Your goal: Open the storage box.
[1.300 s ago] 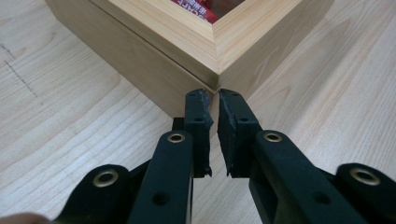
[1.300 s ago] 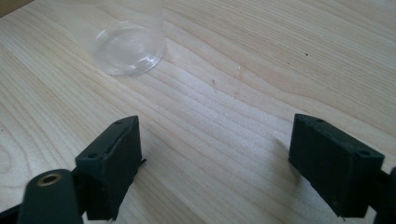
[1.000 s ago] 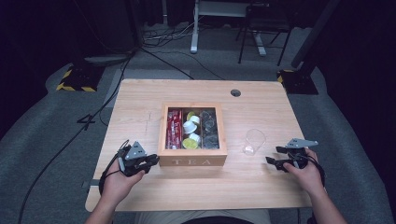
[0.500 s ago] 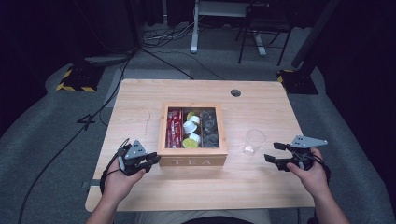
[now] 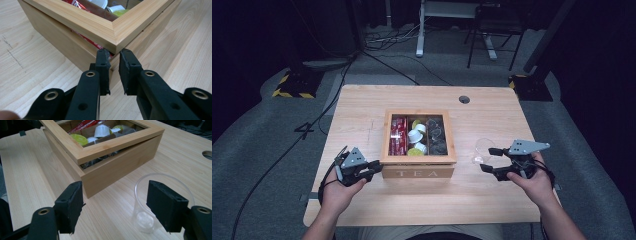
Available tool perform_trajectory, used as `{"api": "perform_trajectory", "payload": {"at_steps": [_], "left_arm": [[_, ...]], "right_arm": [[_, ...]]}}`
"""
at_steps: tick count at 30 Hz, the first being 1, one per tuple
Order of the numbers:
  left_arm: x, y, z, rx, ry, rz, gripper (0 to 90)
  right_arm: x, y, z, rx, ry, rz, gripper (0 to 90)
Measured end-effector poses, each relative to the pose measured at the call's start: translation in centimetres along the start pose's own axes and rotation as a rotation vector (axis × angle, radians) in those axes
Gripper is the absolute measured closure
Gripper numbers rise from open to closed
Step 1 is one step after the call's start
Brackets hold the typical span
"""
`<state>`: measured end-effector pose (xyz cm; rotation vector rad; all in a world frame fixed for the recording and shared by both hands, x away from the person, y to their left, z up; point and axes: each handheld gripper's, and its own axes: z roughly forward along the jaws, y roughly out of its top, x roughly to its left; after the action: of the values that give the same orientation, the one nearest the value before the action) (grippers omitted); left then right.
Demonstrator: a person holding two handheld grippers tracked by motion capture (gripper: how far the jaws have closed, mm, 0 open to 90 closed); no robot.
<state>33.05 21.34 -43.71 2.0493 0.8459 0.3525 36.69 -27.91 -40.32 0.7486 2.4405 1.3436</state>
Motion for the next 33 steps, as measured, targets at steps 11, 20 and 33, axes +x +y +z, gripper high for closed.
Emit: {"api": "perform_trajectory", "payload": {"at_steps": [11, 20, 33], "left_arm": [[0.4, 1.1, -0.5, -0.066, -0.010, -0.013, 78.2], [0.9, 1.9, -0.5, -0.097, -0.028, -0.030, 78.1], [1.0, 2.6, -0.2, -0.092, -0.007, -0.001, 77.9]], "right_arm": [[0.9, 2.7, 2.4, 0.035, -0.030, -0.086, 25.2], [1.5, 4.8, 4.5, 0.033, -0.047, -0.162, 23.5], [3.3, 5.9, 7.3, 0.079, -0.076, -0.328, 33.4]]}}
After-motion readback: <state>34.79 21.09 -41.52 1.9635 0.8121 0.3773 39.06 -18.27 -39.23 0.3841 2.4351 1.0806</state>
